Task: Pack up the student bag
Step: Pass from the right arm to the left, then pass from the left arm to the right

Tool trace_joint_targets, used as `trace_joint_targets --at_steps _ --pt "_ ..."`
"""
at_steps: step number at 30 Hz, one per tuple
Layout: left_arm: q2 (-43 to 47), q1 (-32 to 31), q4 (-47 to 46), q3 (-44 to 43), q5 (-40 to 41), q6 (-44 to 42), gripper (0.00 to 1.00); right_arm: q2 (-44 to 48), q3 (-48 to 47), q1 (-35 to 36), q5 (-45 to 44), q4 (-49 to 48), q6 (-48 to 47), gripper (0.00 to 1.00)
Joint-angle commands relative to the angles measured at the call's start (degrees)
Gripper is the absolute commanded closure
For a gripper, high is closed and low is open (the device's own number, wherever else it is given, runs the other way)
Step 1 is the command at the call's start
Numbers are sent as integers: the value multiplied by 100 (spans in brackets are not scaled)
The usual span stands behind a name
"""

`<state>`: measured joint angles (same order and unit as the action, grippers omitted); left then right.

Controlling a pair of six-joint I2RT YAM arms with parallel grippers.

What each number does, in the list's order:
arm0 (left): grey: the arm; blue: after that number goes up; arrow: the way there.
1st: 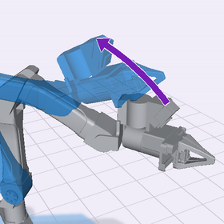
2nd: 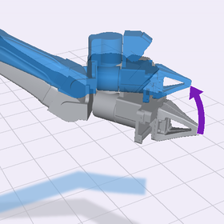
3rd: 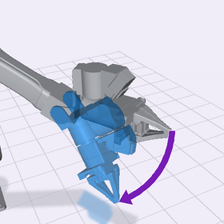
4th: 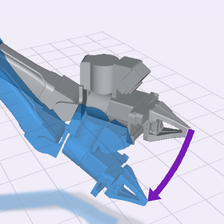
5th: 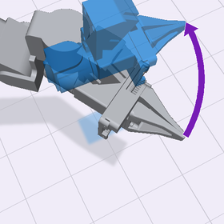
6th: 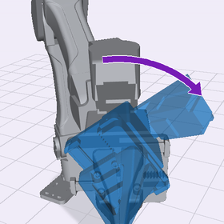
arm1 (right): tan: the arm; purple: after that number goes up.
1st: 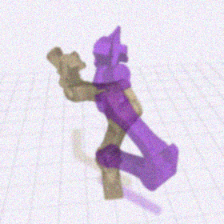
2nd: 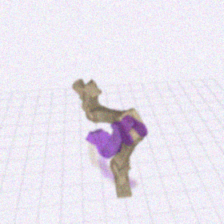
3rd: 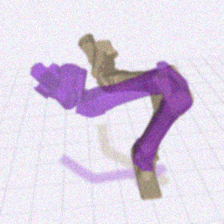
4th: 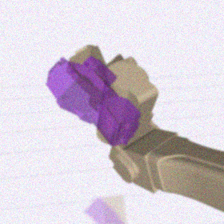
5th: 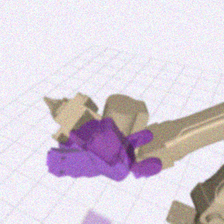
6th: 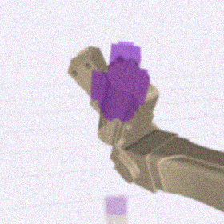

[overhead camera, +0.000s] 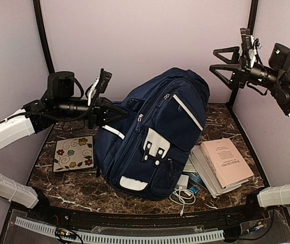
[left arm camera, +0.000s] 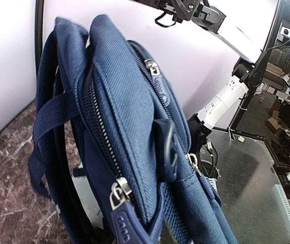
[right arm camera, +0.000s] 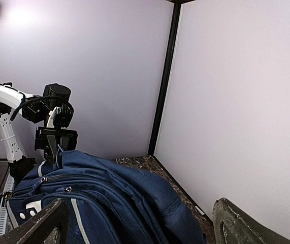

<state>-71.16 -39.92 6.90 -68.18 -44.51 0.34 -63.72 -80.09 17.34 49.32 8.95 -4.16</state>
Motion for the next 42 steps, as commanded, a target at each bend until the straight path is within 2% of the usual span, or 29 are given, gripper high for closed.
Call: trace_joint_targets --at_steps 1,5,9,10,14,16,18,21,25,29,31,36,38,39,42 --pt "602 -16 -1378 452 46 -56 100 185 1 -6 -290 341 453 0" --pt "791 -31 -1837 820 -193 -99 100 340 479 -65 -686 497 874 0" --pt "896 -34 -1641 934 -248 -502 100 612 1557 -238 -827 332 900 0" --pt "932 -44 -1619 975 -252 -608 100 713 1871 -323 -667 189 903 0" --pt "1128 -43 -1615 1190 -297 -909 100 979 3187 -790 194 -1375 1505 0" --pt "1200 -50 -1598 1251 -336 -1066 100 852 3504 -851 268 -1648 1702 0" --pt "1228 -51 -1514 1285 -388 -1207 100 592 3535 -839 359 -1450 1630 0" --pt "1251 -52 -1493 1382 -476 -1336 100 331 3410 -801 1024 -1226 1393 0" --pt "1261 -51 -1586 1465 -562 -1373 100 566 3657 -738 917 -2357 1747 1" --pt "1288 -51 -1486 1461 -546 -1501 100 362 3501 -729 1705 -3492 2477 0" --pt "1301 -57 -1455 1464 -544 -1532 100 238 3284 -673 1934 -3608 2683 0" --pt "1298 -51 -1498 1486 -524 -1550 100 -107 2751 -347 1886 -3312 2621 1" --pt "1289 -52 -1525 1476 -539 -1510 100 -238 2557 -163 1894 -3219 2623 5" --pt "1283 -56 -1551 1481 -564 -1472 100 -291 2479 -94 1887 -3194 2618 10" --pt "1296 -53 -1650 1476 -623 -1385 100 -327 2320 9 1792 -3191 2629 41"
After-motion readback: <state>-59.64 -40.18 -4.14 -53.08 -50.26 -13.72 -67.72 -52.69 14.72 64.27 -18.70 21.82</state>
